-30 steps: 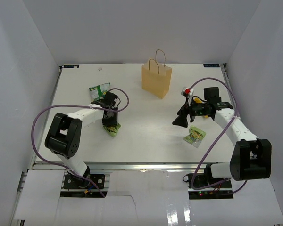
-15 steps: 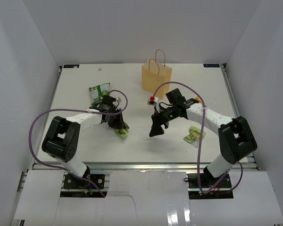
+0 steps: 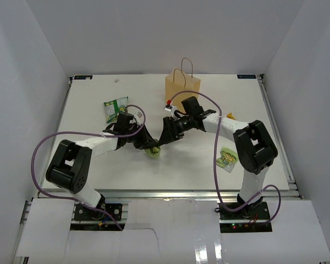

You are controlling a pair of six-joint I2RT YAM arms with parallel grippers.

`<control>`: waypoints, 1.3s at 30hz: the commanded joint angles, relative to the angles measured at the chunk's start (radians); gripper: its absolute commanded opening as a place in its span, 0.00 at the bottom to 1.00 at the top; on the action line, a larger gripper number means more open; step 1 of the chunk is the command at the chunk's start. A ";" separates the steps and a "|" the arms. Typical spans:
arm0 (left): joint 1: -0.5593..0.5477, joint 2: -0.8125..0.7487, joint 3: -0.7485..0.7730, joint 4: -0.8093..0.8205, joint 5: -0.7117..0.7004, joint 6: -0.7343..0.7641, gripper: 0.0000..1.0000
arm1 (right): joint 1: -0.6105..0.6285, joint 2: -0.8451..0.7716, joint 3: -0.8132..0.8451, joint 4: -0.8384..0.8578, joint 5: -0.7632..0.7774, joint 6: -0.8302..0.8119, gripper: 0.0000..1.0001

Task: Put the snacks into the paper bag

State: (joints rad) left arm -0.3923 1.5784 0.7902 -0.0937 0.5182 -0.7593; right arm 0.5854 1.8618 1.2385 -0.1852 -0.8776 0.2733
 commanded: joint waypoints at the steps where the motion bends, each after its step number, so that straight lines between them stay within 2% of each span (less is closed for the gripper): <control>1: -0.003 -0.052 -0.006 0.086 0.055 -0.066 0.15 | 0.022 0.008 0.021 0.049 -0.005 0.083 0.82; 5: -0.003 -0.054 -0.008 0.121 0.069 -0.069 0.15 | 0.028 0.016 0.027 0.040 0.026 0.083 0.79; 8: -0.003 -0.054 -0.008 0.127 0.077 -0.066 0.15 | 0.031 0.030 0.030 0.038 0.038 0.084 0.73; 9: -0.003 -0.052 -0.006 0.129 0.082 -0.064 0.15 | 0.031 0.033 0.032 0.036 0.038 0.084 0.68; 13: -0.003 -0.058 -0.012 0.143 0.092 -0.061 0.16 | 0.034 0.045 0.047 0.024 0.060 0.081 0.59; 19: -0.005 -0.063 -0.012 0.155 0.106 -0.061 0.16 | 0.042 0.097 0.104 -0.011 0.054 0.078 0.48; 30: -0.005 -0.072 -0.014 0.183 0.102 -0.083 0.19 | 0.047 0.079 0.065 0.029 0.011 0.104 0.22; 33: -0.005 -0.070 0.000 0.187 0.097 -0.089 0.22 | 0.047 0.074 0.064 0.030 0.002 0.101 0.14; 35: -0.005 -0.072 0.010 0.187 0.091 -0.094 0.30 | 0.047 0.074 0.065 0.033 -0.004 0.099 0.09; 39: -0.005 -0.086 0.038 0.140 0.047 -0.075 0.46 | 0.047 0.066 0.067 0.033 -0.030 0.081 0.08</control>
State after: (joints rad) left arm -0.3870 1.5581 0.7734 0.0227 0.5678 -0.8272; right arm 0.6163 1.9572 1.2995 -0.1825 -0.8524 0.3622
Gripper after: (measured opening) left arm 0.445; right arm 0.260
